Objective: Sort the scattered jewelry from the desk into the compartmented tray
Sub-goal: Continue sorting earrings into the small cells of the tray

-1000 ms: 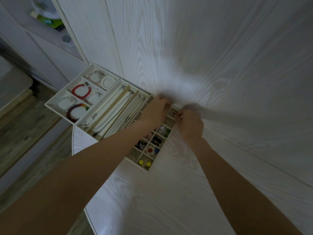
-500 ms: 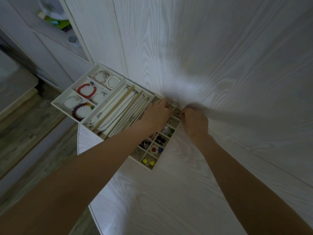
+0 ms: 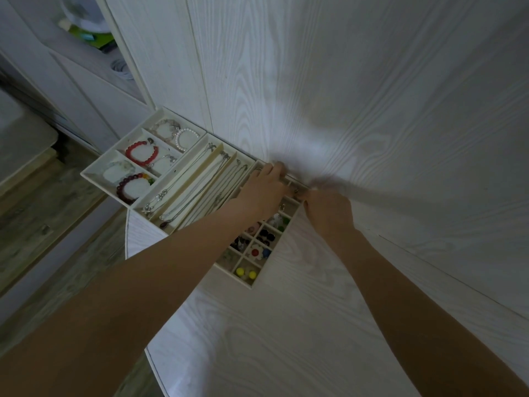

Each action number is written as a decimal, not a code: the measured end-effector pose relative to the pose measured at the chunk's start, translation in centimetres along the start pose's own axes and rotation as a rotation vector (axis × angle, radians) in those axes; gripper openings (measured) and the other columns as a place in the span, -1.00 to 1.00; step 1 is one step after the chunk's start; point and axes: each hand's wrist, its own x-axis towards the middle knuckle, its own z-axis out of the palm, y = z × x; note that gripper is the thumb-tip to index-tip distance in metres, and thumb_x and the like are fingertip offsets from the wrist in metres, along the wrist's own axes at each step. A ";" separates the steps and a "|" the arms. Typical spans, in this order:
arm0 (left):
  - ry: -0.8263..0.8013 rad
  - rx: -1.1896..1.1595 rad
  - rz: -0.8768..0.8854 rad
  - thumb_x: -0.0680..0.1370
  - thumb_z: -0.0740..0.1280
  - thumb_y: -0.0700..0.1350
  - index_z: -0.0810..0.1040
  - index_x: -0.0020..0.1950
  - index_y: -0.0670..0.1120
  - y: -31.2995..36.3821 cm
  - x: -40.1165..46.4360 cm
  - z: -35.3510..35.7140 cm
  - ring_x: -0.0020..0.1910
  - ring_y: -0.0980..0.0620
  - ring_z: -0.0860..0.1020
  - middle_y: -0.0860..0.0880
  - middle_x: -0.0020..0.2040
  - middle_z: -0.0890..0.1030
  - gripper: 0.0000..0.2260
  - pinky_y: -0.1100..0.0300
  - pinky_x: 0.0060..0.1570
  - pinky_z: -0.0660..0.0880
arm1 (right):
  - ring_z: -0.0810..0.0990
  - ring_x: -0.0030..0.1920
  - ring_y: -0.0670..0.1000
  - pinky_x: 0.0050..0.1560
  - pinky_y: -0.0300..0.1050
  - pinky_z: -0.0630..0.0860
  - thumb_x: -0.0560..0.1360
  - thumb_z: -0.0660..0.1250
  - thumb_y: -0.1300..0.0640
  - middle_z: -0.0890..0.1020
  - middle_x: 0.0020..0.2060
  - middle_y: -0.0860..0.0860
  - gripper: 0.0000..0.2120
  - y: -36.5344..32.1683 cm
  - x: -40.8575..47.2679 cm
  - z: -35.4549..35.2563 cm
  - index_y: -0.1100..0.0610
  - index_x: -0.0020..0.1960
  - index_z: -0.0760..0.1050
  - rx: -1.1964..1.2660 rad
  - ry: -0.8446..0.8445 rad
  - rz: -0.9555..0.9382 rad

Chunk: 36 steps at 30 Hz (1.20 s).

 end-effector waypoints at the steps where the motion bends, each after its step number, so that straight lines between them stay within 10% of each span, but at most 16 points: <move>1: -0.010 0.005 0.004 0.49 0.26 -0.25 0.57 0.22 0.01 0.0 0.0 0.0 0.30 -0.08 0.27 -0.10 0.33 0.28 -0.66 0.05 0.29 0.29 | 0.62 -0.07 0.05 -0.19 -0.16 0.42 0.61 0.09 0.20 0.65 -0.08 0.06 -0.73 0.0 0.1 0.0 0.14 0.09 0.57 -0.016 -0.007 0.009; 26: -0.273 0.094 0.067 0.54 0.22 -0.23 0.16 0.52 -0.06 0.1 -1.6 -1.5 0.52 -0.01 0.02 -0.02 0.54 0.09 -0.44 -0.02 0.45 0.04 | 0.59 0.05 0.12 -0.14 -0.10 0.40 0.61 0.07 0.18 0.58 0.09 0.11 -0.71 -1.1 -1.4 -1.3 0.13 0.30 0.40 0.171 -0.206 0.116; 30: -0.339 0.006 -0.001 0.56 0.19 -0.22 0.29 0.46 -0.05 1.5 -2.8 -2.6 0.36 -0.07 0.35 -0.07 0.45 0.32 -0.54 0.01 0.33 0.30 | 0.53 0.16 0.05 0.06 -0.12 0.45 0.60 0.11 0.16 0.53 0.19 0.07 -0.65 -0.6 -3.7 -2.4 0.07 0.37 0.36 0.422 -0.231 0.200; 33: -0.306 -0.129 -0.125 0.59 0.13 -0.24 0.50 0.19 -0.17 3.1 -4.5 -3.1 -0.11 -0.02 0.51 -0.10 0.02 0.57 -0.77 0.18 -0.18 0.47 | 0.49 0.22 0.06 0.26 -0.12 0.39 0.59 0.15 0.19 0.51 0.26 0.09 -0.66 0.7 -7.1 -3.4 0.08 0.35 0.42 0.626 -0.179 0.233; 36: -0.246 -0.307 -0.138 0.59 0.14 -0.23 0.52 0.17 -0.19 5.4 -6.4 -3.1 0.03 -0.10 0.52 -0.13 0.06 0.57 -0.78 0.18 -0.04 0.44 | 0.55 0.12 0.05 0.13 -0.25 0.35 0.59 0.16 0.21 0.57 0.17 0.10 -0.70 2.5 -12.0 -3.9 0.11 0.27 0.49 0.625 -0.099 0.260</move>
